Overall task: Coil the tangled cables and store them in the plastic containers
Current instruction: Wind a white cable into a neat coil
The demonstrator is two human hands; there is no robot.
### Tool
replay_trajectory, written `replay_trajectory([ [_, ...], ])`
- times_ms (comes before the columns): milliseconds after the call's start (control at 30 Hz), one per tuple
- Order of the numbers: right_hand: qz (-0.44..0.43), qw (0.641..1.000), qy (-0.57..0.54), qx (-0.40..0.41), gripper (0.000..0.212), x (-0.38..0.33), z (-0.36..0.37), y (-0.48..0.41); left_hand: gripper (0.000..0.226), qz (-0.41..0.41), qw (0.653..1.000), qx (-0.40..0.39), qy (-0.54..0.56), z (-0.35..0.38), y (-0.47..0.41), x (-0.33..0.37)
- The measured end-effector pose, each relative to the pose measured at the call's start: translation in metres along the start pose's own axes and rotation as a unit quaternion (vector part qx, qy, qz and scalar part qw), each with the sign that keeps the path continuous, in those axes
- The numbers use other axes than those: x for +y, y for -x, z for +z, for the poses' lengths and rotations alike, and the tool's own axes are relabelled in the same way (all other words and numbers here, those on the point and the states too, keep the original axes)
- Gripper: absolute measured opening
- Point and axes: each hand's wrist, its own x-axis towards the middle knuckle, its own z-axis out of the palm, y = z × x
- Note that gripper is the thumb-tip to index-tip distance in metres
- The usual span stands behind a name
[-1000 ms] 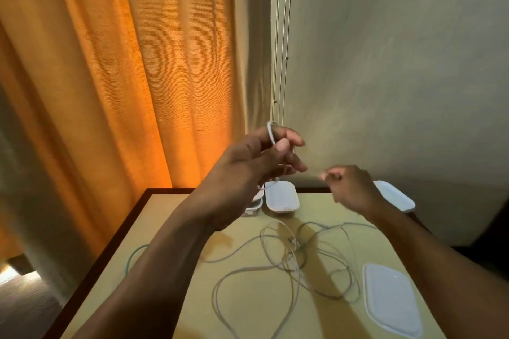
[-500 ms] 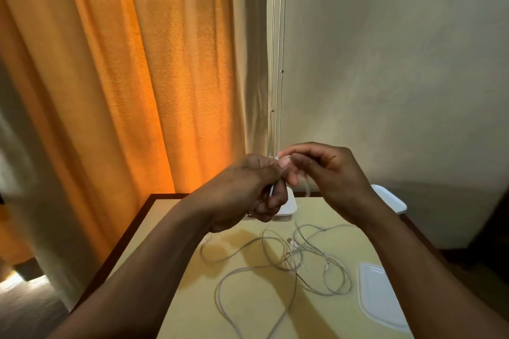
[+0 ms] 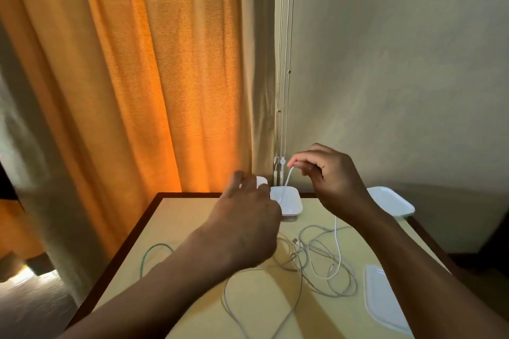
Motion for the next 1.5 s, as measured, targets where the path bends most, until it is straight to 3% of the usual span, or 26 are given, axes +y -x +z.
replay_trajectory([
  [33,0.003,1.0,0.01,-0.006,0.021,0.001,0.002,0.001,0.021,0.01,1.0,0.009,0.027,0.006,0.0,0.004],
  [100,0.019,1.0,0.011,0.011,0.025,0.006,0.004,0.003,0.021,0.001,0.975,0.02,0.22,0.02,-0.001,0.001],
  [200,0.082,0.995,-0.038,0.045,0.021,0.018,0.015,0.015,0.025,-0.021,0.867,0.005,0.498,0.043,-0.002,-0.013],
  [267,0.132,0.988,-0.08,0.031,0.028,0.027,0.035,0.031,0.02,-0.031,0.728,0.004,0.685,0.057,-0.003,-0.017],
  [367,0.162,0.981,-0.088,-0.063,0.029,0.027,0.078,0.067,0.019,-0.069,0.431,0.054,0.898,0.075,-0.013,-0.018],
  [400,0.171,0.975,-0.097,-0.1,0.025,0.026,0.093,0.082,0.023,-0.086,0.362,0.095,0.923,0.085,-0.019,-0.018],
  [433,0.179,0.97,-0.105,-0.131,0.026,0.024,0.106,0.096,0.024,-0.095,0.315,0.138,0.934,0.094,-0.026,-0.018],
  [467,0.186,0.965,-0.108,-0.152,0.027,0.024,0.118,0.11,0.023,-0.107,0.292,0.18,0.933,0.104,-0.033,-0.019],
  [500,0.193,0.962,-0.108,-0.161,0.026,0.025,0.127,0.124,0.023,-0.128,0.297,0.212,0.922,0.116,-0.039,-0.02],
  [533,0.195,0.961,-0.108,-0.162,0.024,0.027,0.132,0.135,0.024,-0.153,0.339,0.235,0.898,0.129,-0.042,-0.021],
  [567,0.191,0.964,-0.104,-0.156,0.022,0.028,0.134,0.143,0.026,-0.181,0.423,0.255,0.851,0.144,-0.042,-0.02],
  [633,0.159,0.975,-0.078,-0.134,0.018,0.033,0.129,0.145,0.028,-0.211,0.632,0.26,0.699,0.174,-0.037,-0.015],
  [667,0.145,0.98,-0.059,-0.119,0.015,0.036,0.124,0.143,0.028,-0.208,0.701,0.233,0.641,0.189,-0.033,-0.01],
  [733,0.111,0.988,-0.013,-0.106,0.009,0.045,0.11,0.136,0.026,-0.166,0.759,0.146,0.613,0.212,-0.024,0.001],
  [800,0.063,0.992,0.024,-0.11,0.007,0.054,0.099,0.129,0.026,-0.129,0.773,0.052,0.618,0.219,-0.021,0.009],
  [933,0.009,0.997,0.052,-0.048,0.011,0.067,0.093,0.123,0.035,-0.09,0.747,-0.037,0.658,0.21,-0.018,0.003],
  [1000,-0.027,0.998,0.047,-0.024,0.009,0.068,0.095,0.119,0.032,-0.082,0.752,-0.049,0.652,0.208,-0.018,0.005],
  [1067,-0.054,0.998,0.028,-0.018,0.006,0.067,0.098,0.116,0.026,-0.064,0.728,-0.08,0.678,0.208,-0.018,0.008],
  [1133,-0.047,0.999,-0.007,-0.011,0.008,0.068,0.103,0.115,0.021,-0.039,0.677,-0.119,0.726,0.209,-0.018,0.006],
  [1200,0.029,0.995,-0.094,-0.012,0.012,0.073,0.107,0.114,0.02,-0.01,0.597,-0.129,0.792,0.208,-0.017,0.004],
  [1333,0.247,0.916,-0.298,-0.103,0.008,0.08,0.119,0.123,0.027,0.046,0.434,-0.069,0.897,0.205,-0.017,0.013],
  [1400,0.278,0.893,-0.311,-0.168,0.025,0.076,0.127,0.13,0.03,0.031,0.401,-0.002,0.915,0.209,-0.021,0.018],
  [1500,0.278,0.895,-0.26,-0.232,0.037,0.065,0.134,0.134,0.033,-0.045,0.382,0.089,0.919,0.216,-0.027,0.017],
])
